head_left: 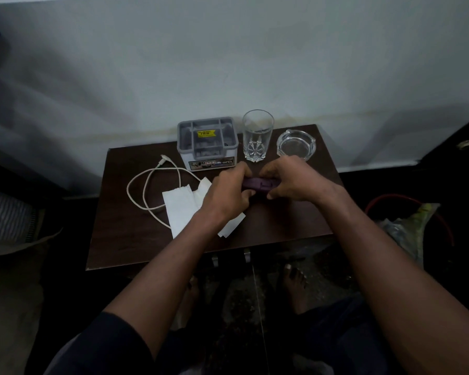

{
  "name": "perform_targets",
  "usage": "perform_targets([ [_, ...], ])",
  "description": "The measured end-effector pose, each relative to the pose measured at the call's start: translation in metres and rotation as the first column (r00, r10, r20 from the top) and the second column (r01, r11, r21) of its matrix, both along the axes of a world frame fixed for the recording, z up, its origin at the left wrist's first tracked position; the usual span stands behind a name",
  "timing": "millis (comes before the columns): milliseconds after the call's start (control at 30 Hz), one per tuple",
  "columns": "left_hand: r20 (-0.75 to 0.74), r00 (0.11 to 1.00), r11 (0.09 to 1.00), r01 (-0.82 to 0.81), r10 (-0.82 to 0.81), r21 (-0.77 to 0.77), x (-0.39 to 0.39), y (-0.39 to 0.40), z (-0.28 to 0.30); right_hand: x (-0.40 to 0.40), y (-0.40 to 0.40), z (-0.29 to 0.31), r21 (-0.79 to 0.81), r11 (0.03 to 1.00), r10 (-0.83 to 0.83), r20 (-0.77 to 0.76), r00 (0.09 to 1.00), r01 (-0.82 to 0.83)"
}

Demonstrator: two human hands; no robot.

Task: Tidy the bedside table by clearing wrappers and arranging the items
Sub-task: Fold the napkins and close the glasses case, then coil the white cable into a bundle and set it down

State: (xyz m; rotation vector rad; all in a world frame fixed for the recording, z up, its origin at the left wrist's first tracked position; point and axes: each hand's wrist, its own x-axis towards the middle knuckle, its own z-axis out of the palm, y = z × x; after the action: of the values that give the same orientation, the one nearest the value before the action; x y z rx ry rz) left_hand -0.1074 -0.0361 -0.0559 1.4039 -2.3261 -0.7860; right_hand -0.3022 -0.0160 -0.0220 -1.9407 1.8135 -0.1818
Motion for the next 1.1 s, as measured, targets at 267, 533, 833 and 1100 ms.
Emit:
perform_targets([
  [267,-0.001,1.0,0.999,-0.024,0.024,0.029,-0.008,0.001,-0.004,-0.003,0.001,-0.008,0.09,0.996,0.003,-0.071,0.997,0.004],
  [533,0.138,0.99,1.0,0.013,-0.009,-0.023,0.0,0.001,0.002,0.007,-0.003,-0.012,0.097,0.995,0.022,-0.119,0.993,-0.01],
  [833,0.166,0.986,1.0,0.023,-0.019,-0.022,0.007,0.004,0.007,0.027,-0.011,-0.003,0.064,0.998,0.012,-0.188,0.982,0.001],
  [1100,0.1,0.992,0.996,-0.075,0.079,-0.047,0.042,-0.006,0.034,0.088,-0.026,0.013,-0.167,0.986,0.002,-0.063,0.998,-0.013],
])
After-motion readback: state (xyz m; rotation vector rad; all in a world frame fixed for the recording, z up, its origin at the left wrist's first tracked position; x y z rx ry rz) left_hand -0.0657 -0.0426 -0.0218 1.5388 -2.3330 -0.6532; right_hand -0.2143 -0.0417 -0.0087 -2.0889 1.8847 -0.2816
